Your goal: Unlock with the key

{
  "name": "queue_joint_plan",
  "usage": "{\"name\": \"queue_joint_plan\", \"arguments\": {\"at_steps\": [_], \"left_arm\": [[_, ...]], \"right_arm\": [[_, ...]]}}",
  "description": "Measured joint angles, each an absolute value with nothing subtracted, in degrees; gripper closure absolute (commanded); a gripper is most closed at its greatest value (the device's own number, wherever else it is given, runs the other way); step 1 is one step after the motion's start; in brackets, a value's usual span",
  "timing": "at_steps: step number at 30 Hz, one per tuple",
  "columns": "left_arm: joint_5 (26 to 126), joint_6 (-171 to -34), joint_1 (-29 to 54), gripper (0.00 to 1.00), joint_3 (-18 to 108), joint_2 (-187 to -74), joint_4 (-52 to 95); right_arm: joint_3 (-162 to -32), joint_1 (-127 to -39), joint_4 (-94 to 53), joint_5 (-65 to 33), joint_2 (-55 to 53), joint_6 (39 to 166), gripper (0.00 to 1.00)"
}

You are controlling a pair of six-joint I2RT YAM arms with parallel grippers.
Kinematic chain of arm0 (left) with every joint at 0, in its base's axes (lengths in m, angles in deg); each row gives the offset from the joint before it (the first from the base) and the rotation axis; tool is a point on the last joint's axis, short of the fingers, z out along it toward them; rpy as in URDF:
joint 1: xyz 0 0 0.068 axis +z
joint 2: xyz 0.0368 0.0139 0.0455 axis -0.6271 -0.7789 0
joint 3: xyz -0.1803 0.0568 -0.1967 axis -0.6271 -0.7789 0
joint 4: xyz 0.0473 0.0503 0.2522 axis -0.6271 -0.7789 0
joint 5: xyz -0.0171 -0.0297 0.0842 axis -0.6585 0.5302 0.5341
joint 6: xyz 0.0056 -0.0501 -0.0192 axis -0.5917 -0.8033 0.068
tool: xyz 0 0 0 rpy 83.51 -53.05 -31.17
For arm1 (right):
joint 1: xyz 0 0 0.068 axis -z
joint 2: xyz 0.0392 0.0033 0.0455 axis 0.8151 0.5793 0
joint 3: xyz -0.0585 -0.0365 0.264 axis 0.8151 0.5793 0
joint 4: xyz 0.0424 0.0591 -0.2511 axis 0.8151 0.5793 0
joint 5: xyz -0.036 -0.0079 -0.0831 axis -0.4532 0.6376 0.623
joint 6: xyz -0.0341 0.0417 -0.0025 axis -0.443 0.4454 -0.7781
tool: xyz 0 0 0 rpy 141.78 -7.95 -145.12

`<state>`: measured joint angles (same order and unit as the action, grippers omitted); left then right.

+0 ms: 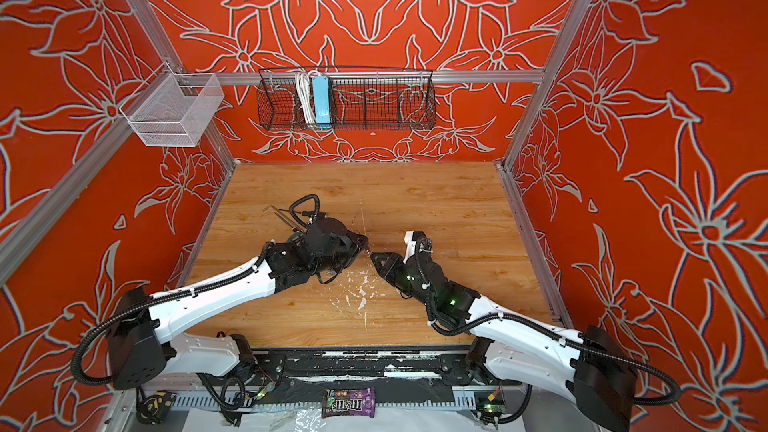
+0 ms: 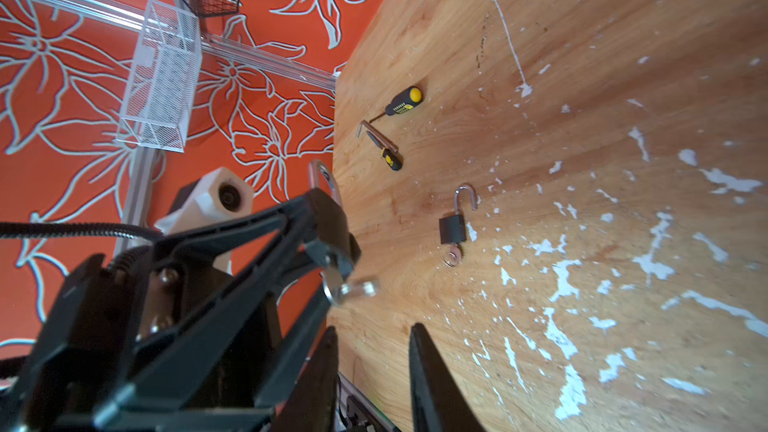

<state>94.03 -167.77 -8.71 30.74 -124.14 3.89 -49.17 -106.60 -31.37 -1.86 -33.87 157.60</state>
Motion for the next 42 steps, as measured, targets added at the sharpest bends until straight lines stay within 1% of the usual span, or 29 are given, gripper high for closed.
{"name": "queue_joint_plan", "arguments": {"at_steps": [5,10,18,26,33,38,42], "left_arm": [[93.70,-160.34,-6.90,1.00,30.89,-121.74,0.62],[94.80,-148.58,-6.52,1.00,31.20,-117.50,-2.79],[93.79,-124.25,-6.52,1.00,30.15,-111.27,-3.12],[89.95,-106.55,-6.52,1.00,22.67,-108.88,1.14],[87.26,-99.47,-6.52,1.00,19.79,-108.86,5.16],[86.78,-97.74,-6.52,1.00,19.26,-108.49,6.78],[86.78,-97.15,-6.52,1.00,19.07,-107.75,7.33]], "right_arm": [[-52.38,-105.07,-26.12,-2.89,-35.24,152.77,0.62],[-57.25,-101.21,-21.56,-8.70,-34.87,147.39,0.58],[-68.27,-98.15,-11.30,-19.52,-29.49,135.87,0.52],[-78.63,-97.93,-1.05,-24.48,-22.81,124.81,0.51],[-86.78,-97.93,6.12,-24.57,-18.30,118.41,0.49],[-92.64,-97.93,10.01,-25.42,-12.97,115.59,0.48],[-94.96,-97.93,12.32,-25.44,-10.02,114.15,0.48]]}}
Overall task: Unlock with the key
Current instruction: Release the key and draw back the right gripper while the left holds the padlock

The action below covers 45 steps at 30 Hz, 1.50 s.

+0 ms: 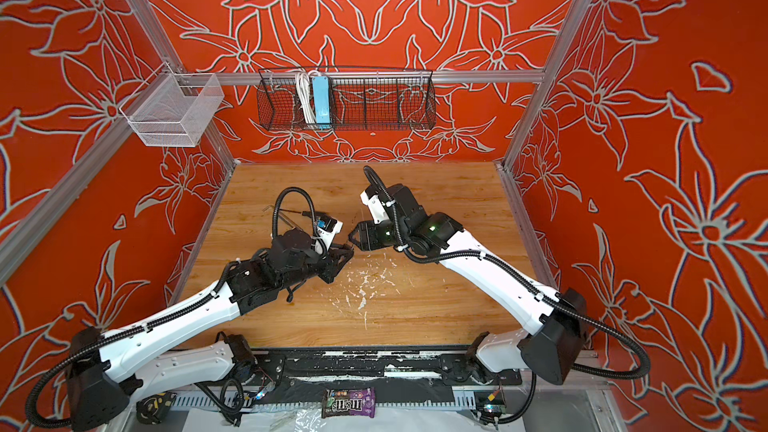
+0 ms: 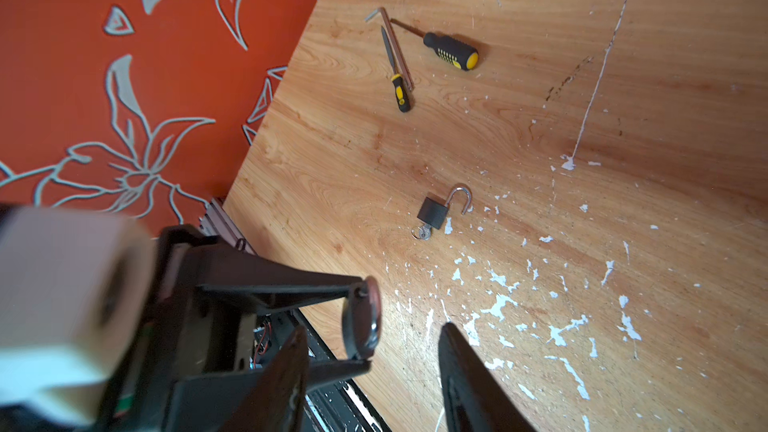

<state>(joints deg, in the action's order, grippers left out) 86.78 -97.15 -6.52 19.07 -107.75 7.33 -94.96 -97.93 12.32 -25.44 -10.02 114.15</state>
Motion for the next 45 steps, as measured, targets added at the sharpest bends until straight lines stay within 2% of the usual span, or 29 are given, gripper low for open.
{"name": "queue_joint_plan", "arguments": {"at_steps": [25,39,45], "left_arm": [[87.06,-95.12,-6.52,1.00,19.07,-107.46,7.37],[87.69,-94.75,-6.52,1.00,18.76,-107.49,8.29],[88.09,-95.49,-6.52,1.00,18.76,-107.75,9.03]], "right_arm": [[-111.39,-97.25,28.43,-17.51,3.01,105.64,0.46],[-106.06,-94.28,30.00,-22.93,1.24,102.89,0.46],[-103.48,-93.21,29.90,-21.73,-1.91,103.11,0.46]]}}
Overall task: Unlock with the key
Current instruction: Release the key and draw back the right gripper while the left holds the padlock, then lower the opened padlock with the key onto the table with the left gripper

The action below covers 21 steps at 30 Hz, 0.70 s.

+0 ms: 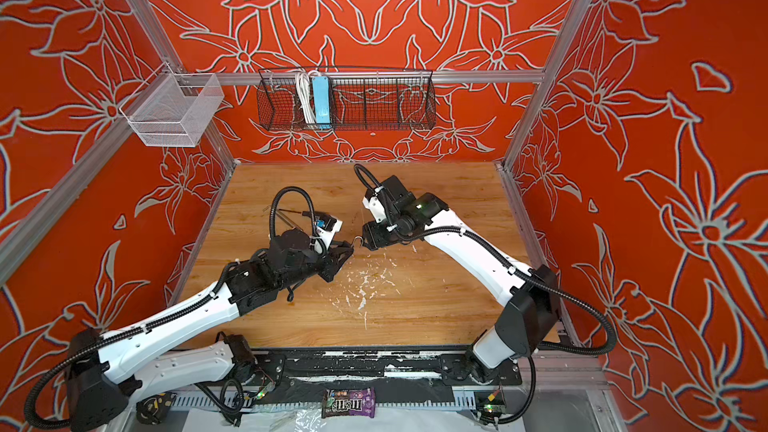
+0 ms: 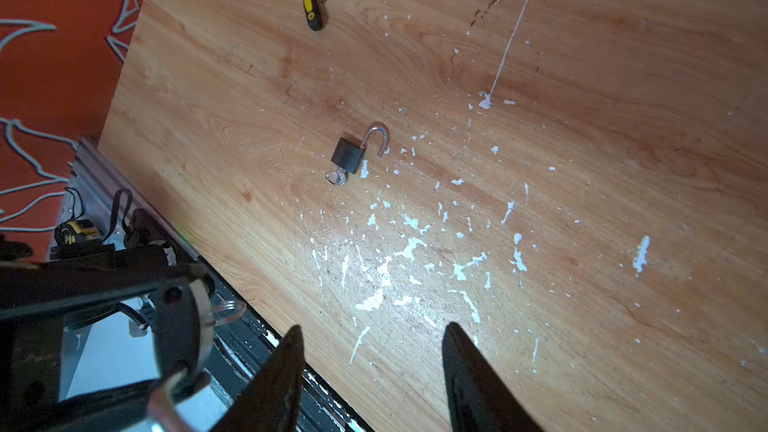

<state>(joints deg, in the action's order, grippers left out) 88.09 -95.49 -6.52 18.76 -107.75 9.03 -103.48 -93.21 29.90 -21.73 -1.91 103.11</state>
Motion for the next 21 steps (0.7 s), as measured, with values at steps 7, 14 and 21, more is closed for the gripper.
{"name": "queue_joint_plan", "arguments": {"at_steps": [7,14,21], "left_arm": [[90.97,-101.48,-6.52,1.00,21.19,-111.09,5.45],[94.14,-113.17,-6.52,1.00,27.92,-118.28,-0.65],[95.74,-122.72,-5.96,1.00,35.74,-131.92,-5.81]], "right_arm": [[-94.65,-88.97,27.84,-16.72,-9.98,105.10,0.44],[-84.60,-84.03,22.55,-15.13,-17.89,108.22,0.43],[-76.60,-81.38,16.28,-17.01,-21.01,111.68,0.43]]}}
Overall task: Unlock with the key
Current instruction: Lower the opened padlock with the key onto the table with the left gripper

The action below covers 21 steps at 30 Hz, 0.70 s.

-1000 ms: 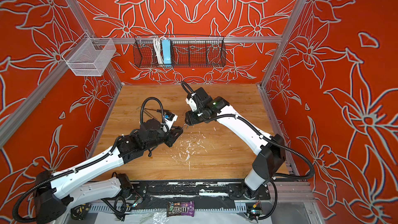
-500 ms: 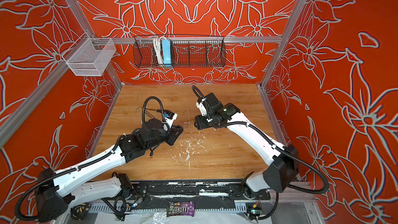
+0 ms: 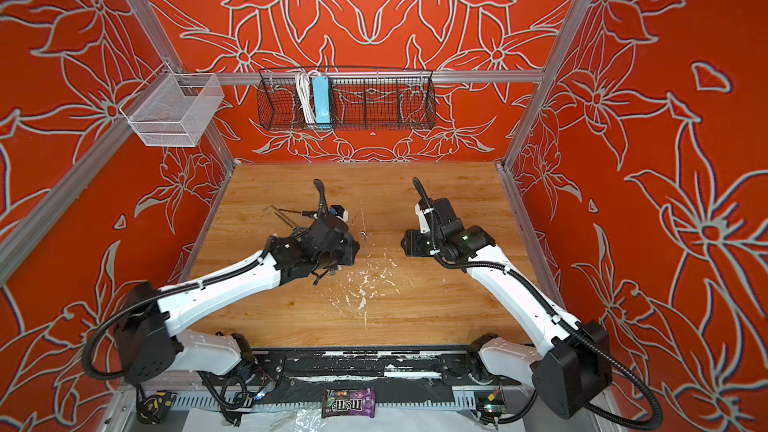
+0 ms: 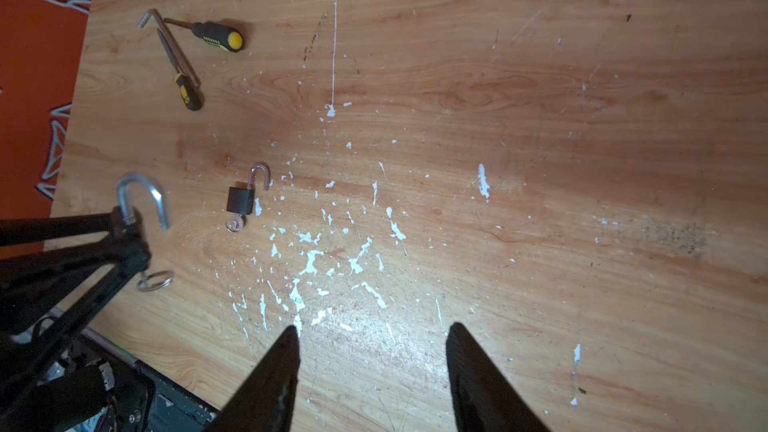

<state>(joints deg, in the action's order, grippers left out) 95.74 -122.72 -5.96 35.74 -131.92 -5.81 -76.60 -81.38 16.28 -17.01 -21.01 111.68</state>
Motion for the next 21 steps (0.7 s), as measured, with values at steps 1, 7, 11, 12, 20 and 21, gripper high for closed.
{"name": "queue_joint_plan", "arguments": {"at_steps": [1,7,11,12,20,21], "left_arm": [[95.65,-123.64,-5.48,1.00,37.73,-134.68,-6.68],[95.04,-127.93,-2.31,1.00,46.82,-147.18,-10.49],[94.23,-129.63,-0.82,1.00,51.46,-153.21,-12.63],[94.19,-129.94,-0.56,1.00,52.70,-154.65,-13.42],[94.27,-130.31,0.34,1.00,60.22,-162.22,-17.20],[94.27,-130.20,0.47,1.00,61.08,-163.02,-17.55]], "right_arm": [[-75.59,-81.27,15.38,-17.38,-20.99,112.11,0.42],[-69.58,-80.68,10.03,-18.87,-21.10,114.52,0.42],[-68.23,-79.79,7.82,-19.06,-21.10,115.48,0.42],[-68.01,-79.63,7.10,-19.08,-21.10,115.65,0.42],[-66.65,-78.89,3.21,-19.59,-21.10,116.79,0.42],[-66.43,-78.89,2.62,-19.87,-21.10,116.83,0.42]]}}
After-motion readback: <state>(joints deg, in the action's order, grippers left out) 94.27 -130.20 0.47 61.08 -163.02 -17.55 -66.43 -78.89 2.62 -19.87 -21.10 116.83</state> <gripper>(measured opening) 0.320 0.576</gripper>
